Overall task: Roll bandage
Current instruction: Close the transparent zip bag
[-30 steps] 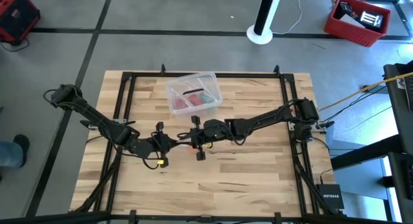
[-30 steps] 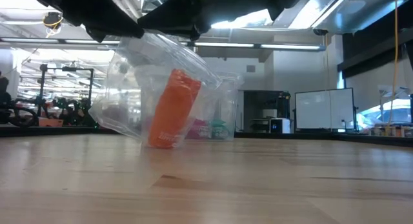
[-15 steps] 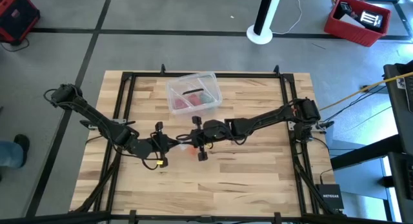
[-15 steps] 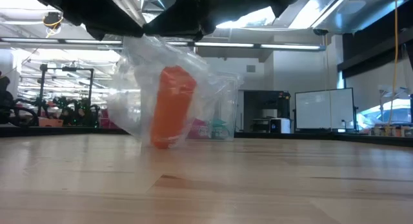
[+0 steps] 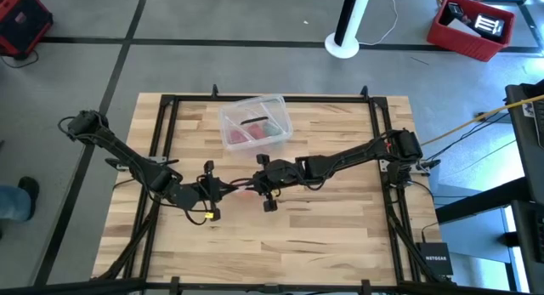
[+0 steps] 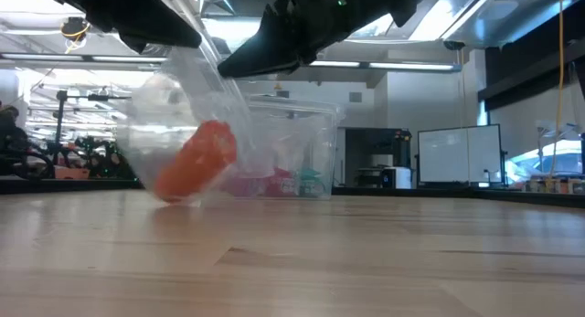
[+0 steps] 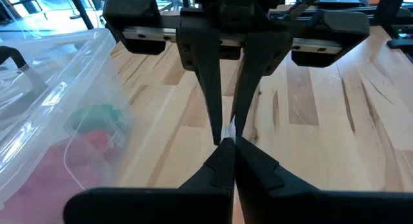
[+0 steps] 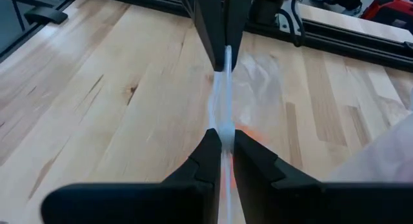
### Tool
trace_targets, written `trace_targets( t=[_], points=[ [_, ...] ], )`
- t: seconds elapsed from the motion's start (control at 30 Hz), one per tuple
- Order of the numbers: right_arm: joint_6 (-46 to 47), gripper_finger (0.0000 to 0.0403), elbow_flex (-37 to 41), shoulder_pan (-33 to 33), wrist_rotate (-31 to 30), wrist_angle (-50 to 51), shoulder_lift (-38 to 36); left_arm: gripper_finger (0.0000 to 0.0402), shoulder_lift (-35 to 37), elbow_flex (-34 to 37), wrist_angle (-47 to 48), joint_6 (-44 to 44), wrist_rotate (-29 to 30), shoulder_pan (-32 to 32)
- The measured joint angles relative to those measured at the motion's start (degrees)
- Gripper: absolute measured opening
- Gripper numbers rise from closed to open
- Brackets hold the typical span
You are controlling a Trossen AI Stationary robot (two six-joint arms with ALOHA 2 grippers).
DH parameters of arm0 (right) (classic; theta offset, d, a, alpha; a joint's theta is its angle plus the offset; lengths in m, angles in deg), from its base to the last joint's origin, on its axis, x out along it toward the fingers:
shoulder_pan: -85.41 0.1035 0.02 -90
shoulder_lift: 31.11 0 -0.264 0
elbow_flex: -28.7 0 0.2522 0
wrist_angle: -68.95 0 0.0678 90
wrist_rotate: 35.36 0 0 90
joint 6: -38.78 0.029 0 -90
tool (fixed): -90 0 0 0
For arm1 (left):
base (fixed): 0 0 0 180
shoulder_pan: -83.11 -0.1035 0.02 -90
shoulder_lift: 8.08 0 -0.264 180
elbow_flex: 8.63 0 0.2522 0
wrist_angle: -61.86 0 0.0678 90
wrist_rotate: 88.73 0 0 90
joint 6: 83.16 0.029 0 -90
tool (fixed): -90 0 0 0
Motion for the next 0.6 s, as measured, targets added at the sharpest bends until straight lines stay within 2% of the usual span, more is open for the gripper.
trace_targets(
  t=[0.6],
  points=[
    [0.15, 0.0039, 0.04, -0.09, 0.34, -0.97, 0.00, 0.0000, 0.02, 0.00, 0.07, -0.50, 0.32, -0.02]
  ],
)
